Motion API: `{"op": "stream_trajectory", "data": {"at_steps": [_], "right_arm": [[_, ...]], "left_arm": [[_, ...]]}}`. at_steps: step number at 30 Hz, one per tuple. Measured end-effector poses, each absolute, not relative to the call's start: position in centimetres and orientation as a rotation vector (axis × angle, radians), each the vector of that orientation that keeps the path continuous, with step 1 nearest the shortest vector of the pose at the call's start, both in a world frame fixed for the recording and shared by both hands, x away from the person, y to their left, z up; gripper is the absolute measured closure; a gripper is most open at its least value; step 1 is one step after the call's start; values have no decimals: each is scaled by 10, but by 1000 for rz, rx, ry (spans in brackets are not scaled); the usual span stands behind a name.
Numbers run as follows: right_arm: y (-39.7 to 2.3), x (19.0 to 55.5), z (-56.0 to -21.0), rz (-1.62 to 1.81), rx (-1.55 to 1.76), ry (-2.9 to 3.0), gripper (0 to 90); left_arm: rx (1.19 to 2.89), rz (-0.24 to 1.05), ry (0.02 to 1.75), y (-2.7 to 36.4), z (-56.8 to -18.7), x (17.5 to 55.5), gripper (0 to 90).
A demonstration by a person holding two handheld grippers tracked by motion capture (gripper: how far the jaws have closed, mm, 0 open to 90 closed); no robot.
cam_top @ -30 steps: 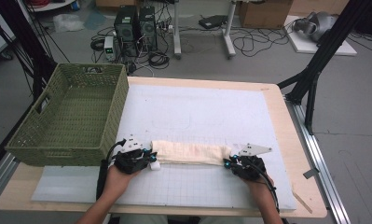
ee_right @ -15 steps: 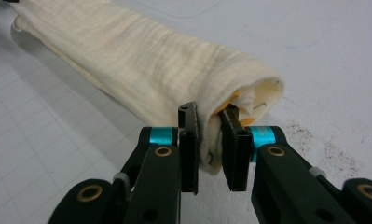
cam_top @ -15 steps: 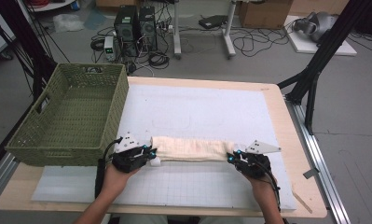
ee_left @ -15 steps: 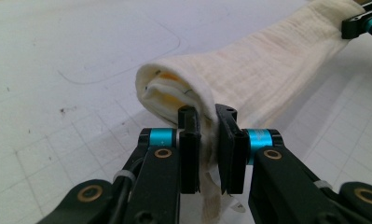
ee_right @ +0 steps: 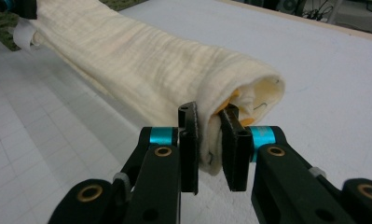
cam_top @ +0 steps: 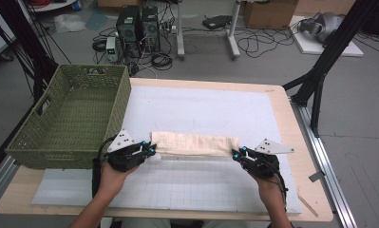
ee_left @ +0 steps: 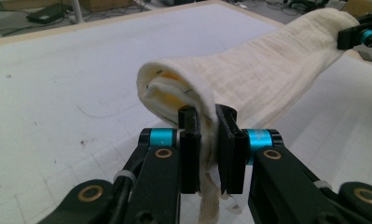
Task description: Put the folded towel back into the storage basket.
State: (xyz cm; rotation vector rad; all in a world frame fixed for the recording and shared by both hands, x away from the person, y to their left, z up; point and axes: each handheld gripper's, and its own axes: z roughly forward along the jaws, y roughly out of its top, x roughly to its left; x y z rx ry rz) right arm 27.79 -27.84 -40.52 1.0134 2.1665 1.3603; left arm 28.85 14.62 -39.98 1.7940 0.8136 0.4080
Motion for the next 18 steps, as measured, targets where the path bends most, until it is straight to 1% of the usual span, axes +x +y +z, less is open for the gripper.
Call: {"op": "stream_trajectory", "data": {"at_steps": [18], "right_arm": [[-266,301,-370,1505,913,2120,795]], "left_arm": [[1723,455,775,171,-361,285,803]]}}
